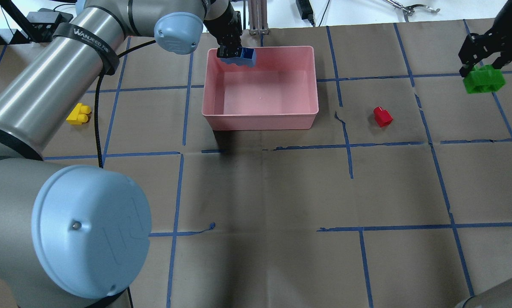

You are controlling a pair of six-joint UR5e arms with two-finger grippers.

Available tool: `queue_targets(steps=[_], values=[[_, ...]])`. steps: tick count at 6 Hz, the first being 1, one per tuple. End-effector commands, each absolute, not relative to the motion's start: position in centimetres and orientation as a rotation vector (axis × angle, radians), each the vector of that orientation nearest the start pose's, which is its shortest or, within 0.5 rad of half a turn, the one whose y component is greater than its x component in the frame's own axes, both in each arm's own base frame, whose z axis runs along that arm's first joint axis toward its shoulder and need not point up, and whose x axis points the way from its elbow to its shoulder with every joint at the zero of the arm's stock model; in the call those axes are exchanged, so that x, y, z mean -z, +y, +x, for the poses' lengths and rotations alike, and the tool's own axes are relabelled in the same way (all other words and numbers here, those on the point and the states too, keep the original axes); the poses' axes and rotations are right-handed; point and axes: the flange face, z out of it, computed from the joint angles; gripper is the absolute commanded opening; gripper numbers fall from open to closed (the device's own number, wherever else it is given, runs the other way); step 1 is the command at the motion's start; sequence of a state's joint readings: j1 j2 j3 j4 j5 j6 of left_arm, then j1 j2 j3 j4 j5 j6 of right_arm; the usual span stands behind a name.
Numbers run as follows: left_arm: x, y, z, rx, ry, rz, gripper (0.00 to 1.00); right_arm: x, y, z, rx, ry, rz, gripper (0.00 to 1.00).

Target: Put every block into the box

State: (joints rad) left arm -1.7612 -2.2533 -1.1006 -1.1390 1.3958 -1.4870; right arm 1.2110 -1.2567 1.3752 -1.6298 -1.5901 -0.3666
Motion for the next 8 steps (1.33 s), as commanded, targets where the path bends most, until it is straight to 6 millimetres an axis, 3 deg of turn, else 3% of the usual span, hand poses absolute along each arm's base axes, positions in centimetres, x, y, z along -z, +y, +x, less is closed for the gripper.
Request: queue_targets(steps=[1, 2, 3, 4, 5, 6, 7, 8], values=[[-32.7, -72.6, -30.1, 0.016, 2.740, -2.044, 0.81, -40.6, -63.4, -4.1, -0.087, 3.118, 0.012, 0.50], [-33.3, -72.4, -30.0, 0.027, 2.756, -2.032, 0.78, -40.3, -64.4, -2.6, -0.086, 3.120, 0.015, 0.50], [-34.0, -71.5, -28.2, 0.084, 2.917, -1.727, 0.78, -39.7, -66.2, -0.7, -0.085, 3.122, 0.003, 0.50], [-33.0, -70.9, -21.0, 0.143, 2.993, -1.391, 0.79, -39.1, -68.7, 4.2, -0.067, 3.137, 0.026, 0.50], [-32.9, -68.6, -12.5, 0.152, 3.108, -0.975, 0.82, -39.1, -71.3, 9.7, -0.023, 3.148, 0.029, 0.50], [-32.9, -66.0, -6.2, 0.150, 3.161, -0.693, 0.83, -38.5, -73.1, 14.6, -0.003, 3.139, 0.084, 0.50], [-32.5, -64.8, 1.2, 0.148, 3.189, -0.415, 0.85, -38.1, -73.2, 20.8, 0.020, 3.133, 0.151, 0.50], [-31.8, -64.2, 8.8, 0.153, 3.197, -0.075, 0.88, -36.5, -72.2, 26.9, 0.003, 3.132, 0.171, 0.50]])
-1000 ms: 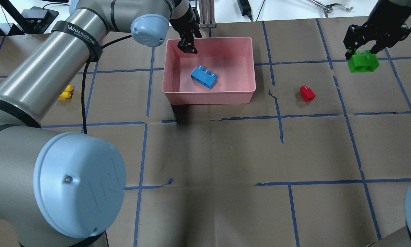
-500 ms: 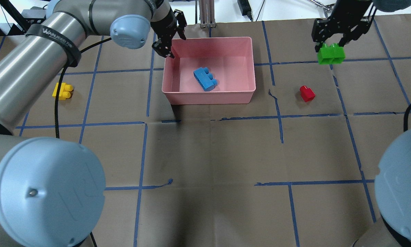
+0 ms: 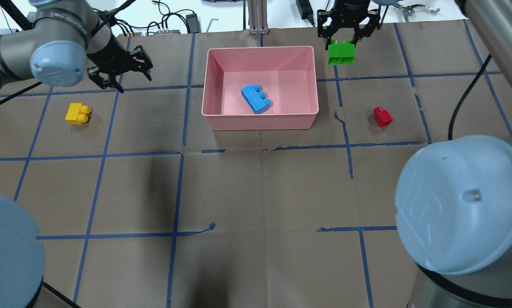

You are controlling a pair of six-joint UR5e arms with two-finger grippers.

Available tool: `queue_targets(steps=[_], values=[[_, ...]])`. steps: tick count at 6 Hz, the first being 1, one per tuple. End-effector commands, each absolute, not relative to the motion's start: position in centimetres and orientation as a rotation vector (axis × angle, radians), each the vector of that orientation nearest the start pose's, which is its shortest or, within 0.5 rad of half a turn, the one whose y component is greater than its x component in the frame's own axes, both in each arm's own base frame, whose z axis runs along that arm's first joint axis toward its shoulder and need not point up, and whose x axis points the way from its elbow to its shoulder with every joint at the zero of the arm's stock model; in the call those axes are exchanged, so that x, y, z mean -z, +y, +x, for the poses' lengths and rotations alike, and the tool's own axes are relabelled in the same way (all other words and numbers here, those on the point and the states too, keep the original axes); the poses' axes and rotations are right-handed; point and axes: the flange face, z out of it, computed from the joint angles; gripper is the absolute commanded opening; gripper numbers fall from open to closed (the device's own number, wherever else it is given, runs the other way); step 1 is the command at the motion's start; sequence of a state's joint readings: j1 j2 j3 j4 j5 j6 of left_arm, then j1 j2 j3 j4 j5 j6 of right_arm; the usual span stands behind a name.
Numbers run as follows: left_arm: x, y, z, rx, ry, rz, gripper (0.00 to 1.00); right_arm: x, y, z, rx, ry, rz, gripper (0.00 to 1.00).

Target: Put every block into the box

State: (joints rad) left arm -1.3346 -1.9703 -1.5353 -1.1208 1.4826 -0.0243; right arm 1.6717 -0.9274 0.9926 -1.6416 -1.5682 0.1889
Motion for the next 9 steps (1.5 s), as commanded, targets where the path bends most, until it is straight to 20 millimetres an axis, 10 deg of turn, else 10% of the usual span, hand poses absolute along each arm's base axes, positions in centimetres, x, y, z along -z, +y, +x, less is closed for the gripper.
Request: queue_targets(steps=[1, 3, 4, 5, 8, 9], values=[[-30.5, -63.3, 15.2, 0.138, 3.188, 0.143, 0.91, -34.2, -71.7, 30.0, -0.028, 3.138, 0.121, 0.50], [-24.5, -65.6, 18.7, 0.218, 3.101, 0.207, 0.98, -28.1, -73.6, 30.5, -0.049, 3.142, 0.094, 0.71], [-22.9, -66.1, 19.1, 0.208, 3.107, 0.210, 0.99, -28.2, -73.6, 30.7, -0.054, 3.122, 0.101, 0.99], [-21.0, -66.1, 19.1, 0.170, 3.122, 0.232, 0.99, -28.9, -73.5, 30.9, -0.053, 3.082, 0.110, 1.00], [-18.2, -66.2, 22.8, 0.133, 3.143, 0.162, 0.99, -38.8, -70.5, 29.1, 0.027, 3.089, 0.115, 1.00], [-18.1, -66.3, 22.7, 0.135, 3.150, 0.136, 0.99, -40.7, -70.5, 25.4, 0.021, 3.091, 0.181, 1.00]])
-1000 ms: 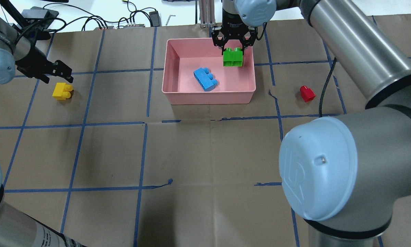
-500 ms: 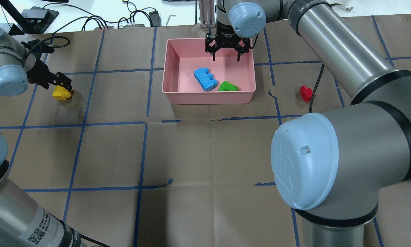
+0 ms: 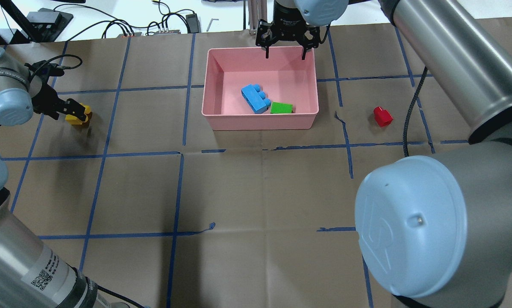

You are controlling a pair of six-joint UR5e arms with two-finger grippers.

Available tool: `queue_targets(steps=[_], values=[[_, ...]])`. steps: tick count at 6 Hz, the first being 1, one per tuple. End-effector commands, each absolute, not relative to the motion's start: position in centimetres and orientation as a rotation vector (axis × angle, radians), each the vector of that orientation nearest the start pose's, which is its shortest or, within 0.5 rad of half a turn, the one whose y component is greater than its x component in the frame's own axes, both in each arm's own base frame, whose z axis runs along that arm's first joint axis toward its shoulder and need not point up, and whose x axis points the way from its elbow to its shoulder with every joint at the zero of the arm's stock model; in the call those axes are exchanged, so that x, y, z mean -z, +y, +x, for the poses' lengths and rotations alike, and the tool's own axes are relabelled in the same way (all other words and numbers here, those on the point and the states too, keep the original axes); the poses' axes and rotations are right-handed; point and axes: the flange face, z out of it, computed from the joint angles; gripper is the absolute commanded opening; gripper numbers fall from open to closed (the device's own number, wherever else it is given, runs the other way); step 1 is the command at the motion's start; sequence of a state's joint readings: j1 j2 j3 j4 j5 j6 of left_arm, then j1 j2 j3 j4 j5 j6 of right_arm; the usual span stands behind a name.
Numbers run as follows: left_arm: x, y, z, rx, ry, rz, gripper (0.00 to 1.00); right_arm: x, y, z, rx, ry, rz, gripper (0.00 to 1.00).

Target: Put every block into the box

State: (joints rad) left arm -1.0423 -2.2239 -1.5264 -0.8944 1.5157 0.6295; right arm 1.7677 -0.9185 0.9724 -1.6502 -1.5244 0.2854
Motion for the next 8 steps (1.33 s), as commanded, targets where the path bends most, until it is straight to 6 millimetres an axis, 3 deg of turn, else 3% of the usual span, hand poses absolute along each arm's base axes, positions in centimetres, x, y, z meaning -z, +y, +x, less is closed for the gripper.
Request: queue_targets(steps=[1, 3, 4, 5, 6, 7, 8], values=[[-18.0, -66.3, 22.7, 0.135, 3.152, 0.131, 0.99, -41.8, -71.0, 19.4, 0.015, 3.094, 0.161, 0.99], [-17.6, -66.3, 22.5, 0.133, 3.165, 0.083, 0.99, -41.8, -67.9, 9.3, -0.022, 3.096, -0.086, 0.99], [-17.2, -66.4, 22.6, 0.127, 3.168, 0.081, 0.87, -42.4, -65.4, 4.7, -0.034, 3.091, -0.157, 0.99], [-17.3, -66.4, 22.5, 0.129, 3.171, 0.030, 0.76, -41.1, -64.0, 0.3, -0.056, 3.078, -0.203, 0.99], [-17.4, -66.5, 22.3, 0.138, 3.179, -0.016, 0.55, -39.3, -63.8, -2.6, -0.006, 3.075, -0.313, 0.99], [-18.0, -66.5, 22.2, 0.145, 3.173, -0.042, 0.23, -38.5, -64.6, -2.6, 0.112, 3.097, -0.357, 0.99], [-18.9, -66.2, 21.9, 0.148, 3.162, -0.083, 0.00, -33.9, -66.2, -2.2, 0.075, 3.081, -0.402, 0.99]])
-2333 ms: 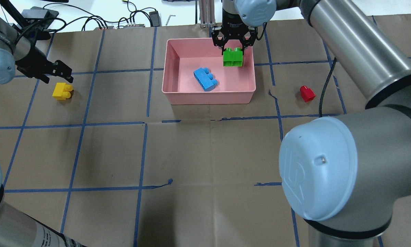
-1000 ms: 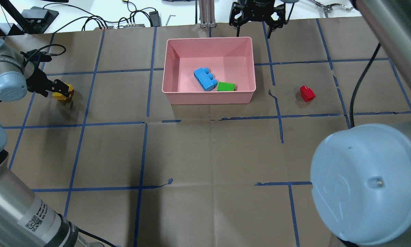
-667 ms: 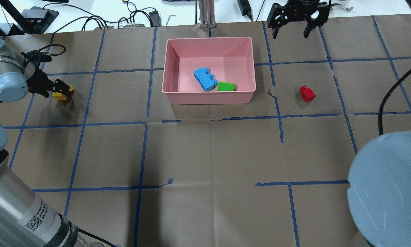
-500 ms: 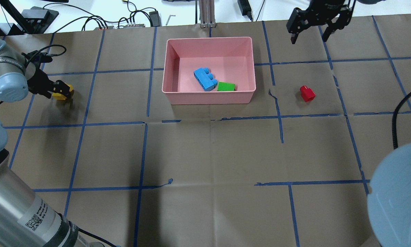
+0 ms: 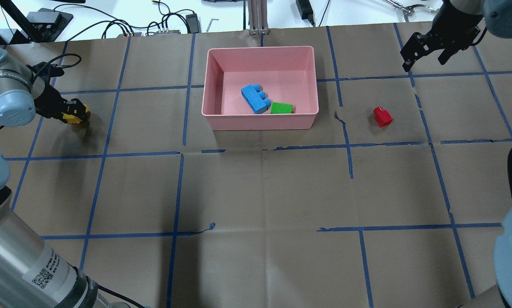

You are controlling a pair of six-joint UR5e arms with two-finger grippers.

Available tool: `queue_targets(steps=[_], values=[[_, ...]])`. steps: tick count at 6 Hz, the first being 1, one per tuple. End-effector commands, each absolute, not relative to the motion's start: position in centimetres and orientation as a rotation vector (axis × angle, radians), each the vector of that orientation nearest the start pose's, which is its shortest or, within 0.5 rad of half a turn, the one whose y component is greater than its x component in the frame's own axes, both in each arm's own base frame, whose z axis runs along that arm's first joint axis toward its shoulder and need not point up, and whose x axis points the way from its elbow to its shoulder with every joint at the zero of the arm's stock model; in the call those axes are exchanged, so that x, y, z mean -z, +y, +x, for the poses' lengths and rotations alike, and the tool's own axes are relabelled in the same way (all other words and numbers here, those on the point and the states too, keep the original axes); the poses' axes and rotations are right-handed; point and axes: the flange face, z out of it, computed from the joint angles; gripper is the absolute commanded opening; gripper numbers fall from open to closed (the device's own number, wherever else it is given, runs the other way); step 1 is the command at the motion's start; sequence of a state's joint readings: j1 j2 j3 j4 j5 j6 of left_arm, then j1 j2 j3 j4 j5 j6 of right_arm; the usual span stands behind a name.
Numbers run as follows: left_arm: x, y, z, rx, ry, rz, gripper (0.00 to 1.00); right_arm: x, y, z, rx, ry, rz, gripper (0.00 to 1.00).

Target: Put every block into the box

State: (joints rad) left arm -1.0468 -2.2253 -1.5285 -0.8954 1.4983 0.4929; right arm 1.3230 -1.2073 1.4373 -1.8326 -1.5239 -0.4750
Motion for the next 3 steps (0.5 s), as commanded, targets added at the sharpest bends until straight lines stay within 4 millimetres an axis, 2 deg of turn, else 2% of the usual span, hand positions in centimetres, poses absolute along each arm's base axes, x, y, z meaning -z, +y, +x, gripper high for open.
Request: queue_targets(steps=[1, 2, 3], values=[[-22.8, -66.5, 17.7, 0.198, 3.154, -0.218, 0.00, -30.0, -67.2, -0.2, 0.010, 3.037, -0.582, 0.99], [-27.4, -67.2, 9.5, 0.216, 3.145, -0.443, 0.00, -27.8, -68.0, 0.2, 0.040, 3.030, -0.658, 0.99], [-30.5, -67.2, 2.2, 0.227, 3.129, -0.657, 0.00, -23.7, -68.3, 0.2, 0.046, 3.015, -0.718, 0.99]])
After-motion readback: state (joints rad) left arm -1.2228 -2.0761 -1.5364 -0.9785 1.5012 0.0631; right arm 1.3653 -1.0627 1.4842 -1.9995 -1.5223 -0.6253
